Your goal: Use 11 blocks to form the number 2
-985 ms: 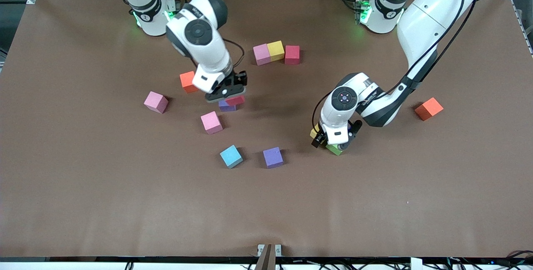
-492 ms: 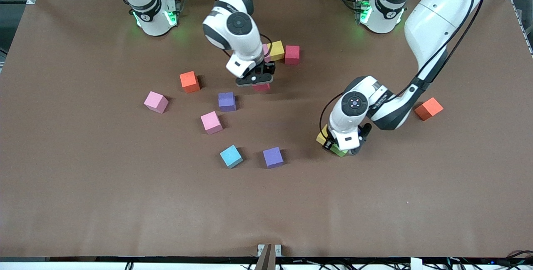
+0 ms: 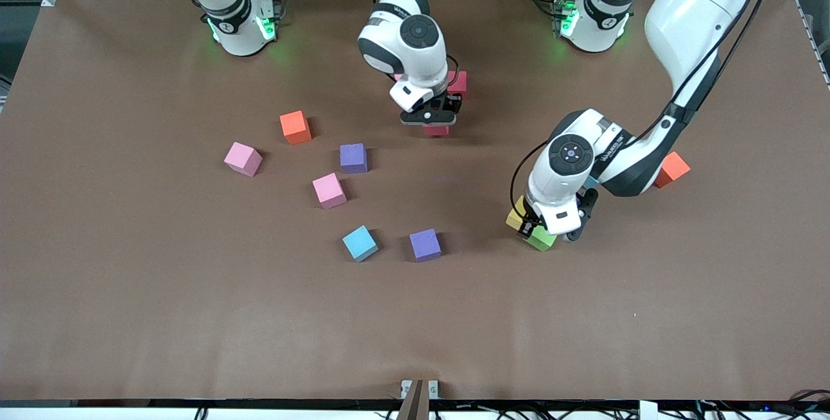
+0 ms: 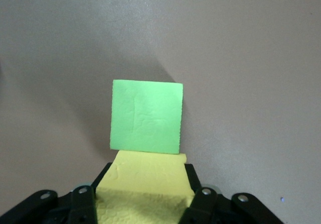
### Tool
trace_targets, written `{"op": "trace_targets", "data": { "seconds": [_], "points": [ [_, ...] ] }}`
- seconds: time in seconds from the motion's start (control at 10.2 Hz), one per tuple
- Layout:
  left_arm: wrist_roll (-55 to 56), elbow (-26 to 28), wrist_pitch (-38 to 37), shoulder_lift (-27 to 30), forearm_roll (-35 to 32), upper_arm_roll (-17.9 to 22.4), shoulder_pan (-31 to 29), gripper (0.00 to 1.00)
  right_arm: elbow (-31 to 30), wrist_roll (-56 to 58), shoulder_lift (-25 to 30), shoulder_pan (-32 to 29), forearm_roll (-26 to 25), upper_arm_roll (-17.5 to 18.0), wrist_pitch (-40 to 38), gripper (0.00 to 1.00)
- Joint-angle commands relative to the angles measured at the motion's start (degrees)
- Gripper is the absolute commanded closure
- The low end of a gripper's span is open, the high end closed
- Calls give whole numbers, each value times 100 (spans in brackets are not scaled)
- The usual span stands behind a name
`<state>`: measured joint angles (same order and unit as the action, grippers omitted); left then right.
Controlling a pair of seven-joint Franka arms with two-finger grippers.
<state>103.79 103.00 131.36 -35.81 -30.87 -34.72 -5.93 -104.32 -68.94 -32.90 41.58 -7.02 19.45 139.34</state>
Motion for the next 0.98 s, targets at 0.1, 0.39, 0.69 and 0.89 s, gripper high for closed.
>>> {"op": "trace_targets", "data": {
  "seconds": [0.1,0.39,0.69,0.89],
  "points": [
    [-393,150,-85,118,142,-35,-5,100,325,-489,-217,692,42,-520,-82,61],
    [-1296,168,-85,100,186,-44,-14,100,325,-637,-287,1008,34,-696,-74,61],
    [-1984,168,-85,109,537,-61,-153,100,386,-674,-287,1211,42,-776,-74,61],
    [-2012,159,-85,109,538,-79,-154,100,578,-770,-339,1256,60,-794,-117,62]
  ]
}}
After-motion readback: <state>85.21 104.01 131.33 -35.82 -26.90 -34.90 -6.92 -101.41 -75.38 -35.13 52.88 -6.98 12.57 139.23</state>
